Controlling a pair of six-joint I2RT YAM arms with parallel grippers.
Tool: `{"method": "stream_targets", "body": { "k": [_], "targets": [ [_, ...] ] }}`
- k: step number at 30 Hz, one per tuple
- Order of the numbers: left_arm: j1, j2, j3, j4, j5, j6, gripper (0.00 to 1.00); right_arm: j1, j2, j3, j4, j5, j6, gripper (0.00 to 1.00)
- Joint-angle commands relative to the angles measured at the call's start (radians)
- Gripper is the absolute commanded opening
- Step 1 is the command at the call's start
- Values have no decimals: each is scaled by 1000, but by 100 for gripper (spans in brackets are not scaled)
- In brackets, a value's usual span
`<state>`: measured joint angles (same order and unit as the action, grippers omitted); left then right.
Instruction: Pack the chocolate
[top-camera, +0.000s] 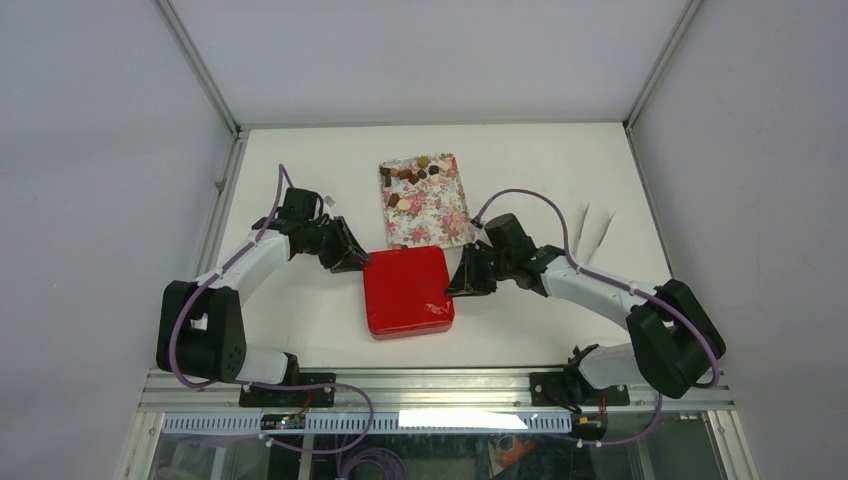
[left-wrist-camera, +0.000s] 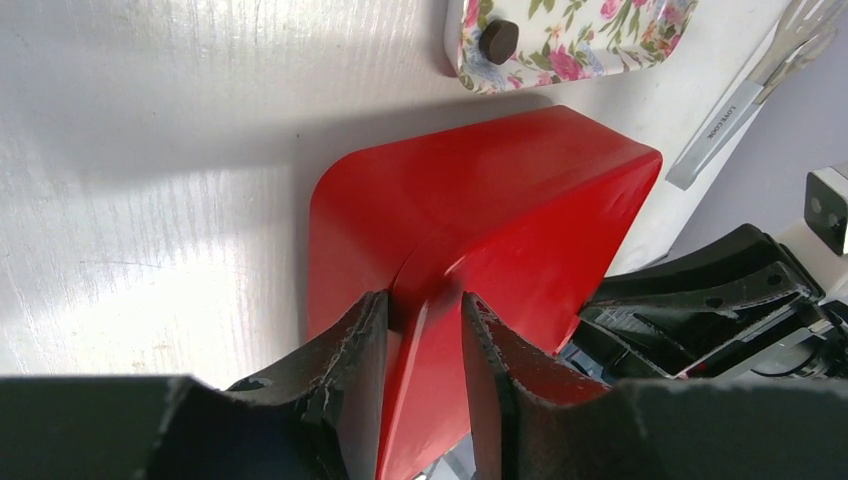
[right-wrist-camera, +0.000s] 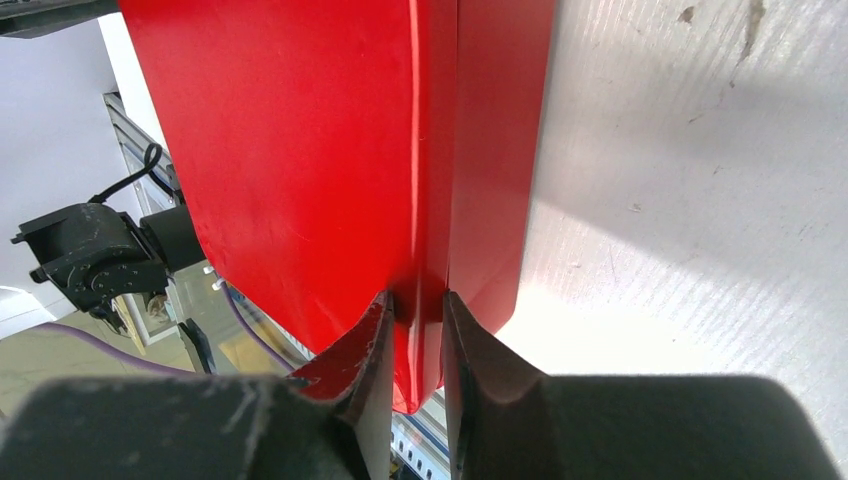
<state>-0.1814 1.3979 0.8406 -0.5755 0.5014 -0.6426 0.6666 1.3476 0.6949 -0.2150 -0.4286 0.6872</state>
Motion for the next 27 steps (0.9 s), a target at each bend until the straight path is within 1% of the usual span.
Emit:
{"method": "stream_targets", "body": {
  "k": [1, 3, 5, 6, 11, 15, 17, 18, 19, 21, 23, 27],
  "targets": [
    [-15, -46, -1, 27, 149, -26, 33, 18, -15, -3, 20, 5, -39, 17],
    [-15, -42, -1, 27, 152, -25, 38, 23, -13, -4, 19, 4, -39, 17],
    [-15, -37, -1, 26, 157, -23, 46, 22, -15, -4, 20, 6, -37, 17],
    [-15, -36, 0, 24, 160, -23, 51, 22, -15, -5, 21, 7, -37, 17],
    [-15, -35, 1, 22, 166, -19, 66, 22, -11, -7, 22, 11, -33, 17],
    [-15, -37, 2, 21, 162, -16, 73, 22, -6, -10, 27, 12, -31, 17],
    [-15, -41, 2, 21, 157, -14, 73, 24, -2, -11, 26, 10, -31, 17],
    [-15, -42, 2, 21, 155, -14, 71, 24, -2, -10, 26, 9, -31, 17],
    [-15, -42, 2, 22, 154, -14, 68, 24, 0, -9, 26, 8, -31, 17],
    [-15, -43, 2, 22, 155, -15, 59, 24, 1, -7, 25, 8, -31, 17],
    [-15, -45, 0, 21, 157, -15, 54, 24, -2, -6, 22, 8, -31, 17],
    [-15, -44, -4, 22, 153, -15, 52, 24, -6, -7, 17, 14, -31, 17]
  ]
}}
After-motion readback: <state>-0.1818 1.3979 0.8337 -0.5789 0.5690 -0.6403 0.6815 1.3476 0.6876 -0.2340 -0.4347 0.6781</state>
